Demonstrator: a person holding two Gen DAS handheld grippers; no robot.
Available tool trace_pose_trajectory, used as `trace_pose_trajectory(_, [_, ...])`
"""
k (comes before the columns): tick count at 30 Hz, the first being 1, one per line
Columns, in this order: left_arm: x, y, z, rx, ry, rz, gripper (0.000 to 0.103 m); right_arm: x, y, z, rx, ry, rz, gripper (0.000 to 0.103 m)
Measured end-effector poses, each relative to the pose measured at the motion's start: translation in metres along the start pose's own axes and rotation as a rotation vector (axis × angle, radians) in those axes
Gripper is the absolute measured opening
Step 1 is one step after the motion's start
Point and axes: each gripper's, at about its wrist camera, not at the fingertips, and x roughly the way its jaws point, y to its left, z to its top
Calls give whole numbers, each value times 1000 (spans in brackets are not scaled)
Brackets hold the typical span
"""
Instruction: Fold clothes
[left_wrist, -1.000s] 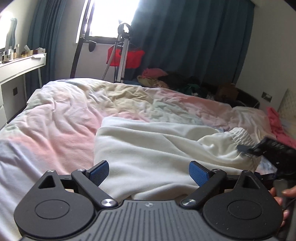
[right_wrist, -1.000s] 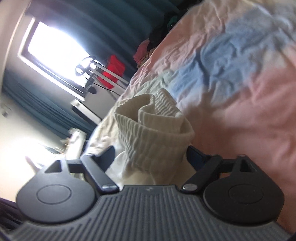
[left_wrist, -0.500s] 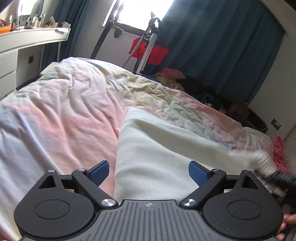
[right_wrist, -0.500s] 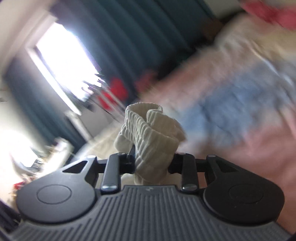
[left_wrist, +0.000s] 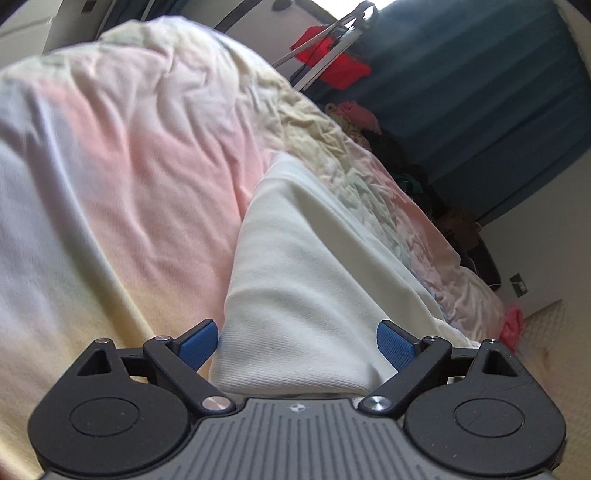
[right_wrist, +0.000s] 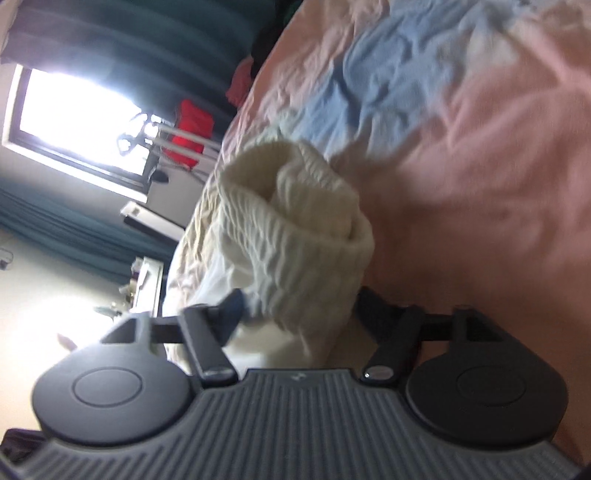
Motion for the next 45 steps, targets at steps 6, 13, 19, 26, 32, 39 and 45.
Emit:
trace_pose_trajectory(6, [16, 10, -2, -59, 67, -10, 91, 8, -2, -8, 0, 44, 7, 84])
trace_pose_trajectory(13, [15, 28, 0, -155, 53, -44, 70, -2, 4, -10, 27, 26, 240, 85])
trace_pose_trajectory(19, [12, 40, 0, -220, 50, -63, 52, 10, 1, -16, 1, 83, 115, 84])
trace_pose_trajectory(26, [17, 38, 0, -196, 68, -51, 62, 12, -2, -20, 10, 83, 27, 77])
trace_pose_trajectory(32, [22, 30, -2, -161, 76, -61, 79, 11, 0, -25, 0, 74, 22, 76])
trace_pose_trajectory(39, [28, 17, -8, -67, 72, -12, 71, 24, 1, -22, -26, 66, 12, 75])
trace_pose_trajectory(45, [14, 0, -14, 19, 29, 22, 55, 24, 9, -23, -69, 41, 2, 46])
